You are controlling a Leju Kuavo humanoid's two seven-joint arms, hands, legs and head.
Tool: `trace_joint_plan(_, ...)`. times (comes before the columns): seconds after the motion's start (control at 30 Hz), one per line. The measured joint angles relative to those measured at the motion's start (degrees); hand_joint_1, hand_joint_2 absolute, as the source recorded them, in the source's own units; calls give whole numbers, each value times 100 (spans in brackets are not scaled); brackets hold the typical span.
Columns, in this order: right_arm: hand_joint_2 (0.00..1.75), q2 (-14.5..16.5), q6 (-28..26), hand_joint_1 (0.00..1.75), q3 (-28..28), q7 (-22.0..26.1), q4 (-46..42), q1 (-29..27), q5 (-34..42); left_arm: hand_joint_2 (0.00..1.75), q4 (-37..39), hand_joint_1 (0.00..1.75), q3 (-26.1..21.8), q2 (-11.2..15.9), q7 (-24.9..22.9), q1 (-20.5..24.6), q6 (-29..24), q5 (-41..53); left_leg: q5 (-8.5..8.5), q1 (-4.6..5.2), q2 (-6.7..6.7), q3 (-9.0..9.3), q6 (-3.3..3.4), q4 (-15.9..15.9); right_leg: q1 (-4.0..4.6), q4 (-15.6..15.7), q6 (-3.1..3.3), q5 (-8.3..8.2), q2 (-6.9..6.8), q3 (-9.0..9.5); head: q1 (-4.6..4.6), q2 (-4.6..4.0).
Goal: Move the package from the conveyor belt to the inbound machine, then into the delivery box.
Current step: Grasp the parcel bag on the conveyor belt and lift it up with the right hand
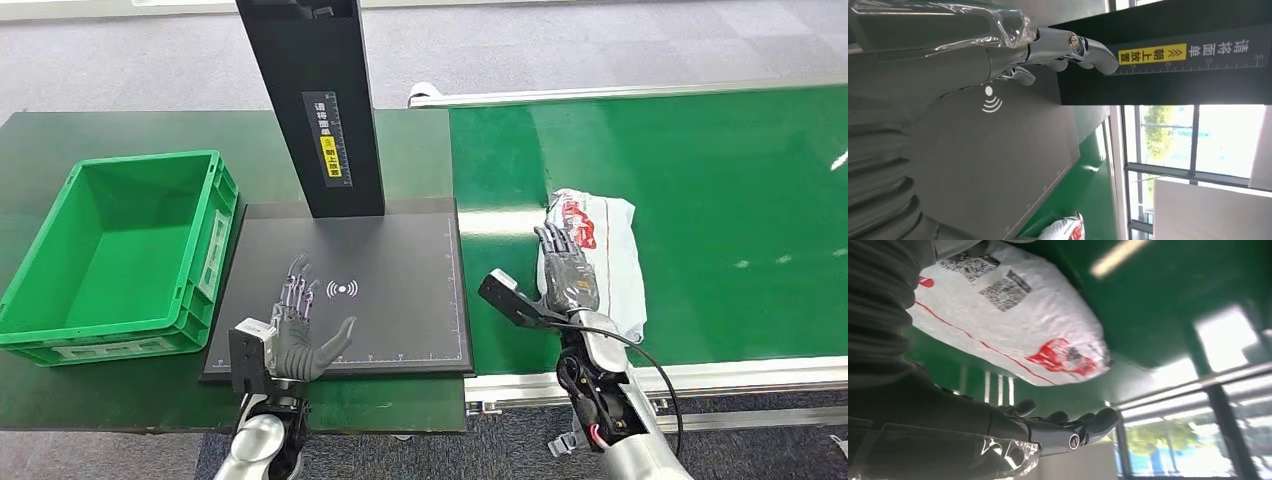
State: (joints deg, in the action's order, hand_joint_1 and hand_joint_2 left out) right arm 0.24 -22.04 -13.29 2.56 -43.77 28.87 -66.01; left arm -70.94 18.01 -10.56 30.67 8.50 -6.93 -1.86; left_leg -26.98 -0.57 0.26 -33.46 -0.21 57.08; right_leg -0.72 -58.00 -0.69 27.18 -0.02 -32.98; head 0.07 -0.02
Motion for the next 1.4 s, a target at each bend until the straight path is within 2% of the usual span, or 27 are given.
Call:
trace_joint_plan(0.13,175,-1,90,0,34,-399,1431,532,54,175,153,0,84,1,54,116,-60,-159,-2,0,-3,-2,-1,0,0,0,0,1,0,-4,-1,0)
trace_joint_plan(0.3,175,-2,183,0,157,-448,1983,576,223,175,237,0,122,-1,70,181,-92,-204,-2,0,-3,-3,-1,0,0,0,0,1,0,-5,0,0)
trace_joint_plan(0.43,175,10,302,175,207,-640,2233,574,211,175,279,0,129,-9,70,243,-117,-236,-1,0,-4,-2,-1,0,0,0,0,1,0,-4,-1,0)
trace_joint_plan(0.9,175,40,273,175,351,-638,2383,599,257,175,299,0,129,-9,53,268,-150,-247,-2,0,-2,8,-1,0,0,1,0,2,-1,6,0,0)
trace_joint_plan(1.2,175,81,-36,175,594,-83,2381,497,476,175,299,0,125,-9,2,260,-156,-220,-2,0,-3,7,-1,0,0,1,0,2,-1,7,0,0)
trace_joint_plan(1.3,175,117,-144,175,747,397,2326,443,785,175,293,0,115,-3,2,245,-186,-172,-2,0,-4,5,-1,0,0,0,0,1,-1,7,0,1)
trace_joint_plan(1.4,175,180,186,175,947,1018,1950,306,1477,175,249,0,104,20,2,198,-228,-119,-2,0,-2,3,-1,0,0,0,0,1,0,6,0,0)
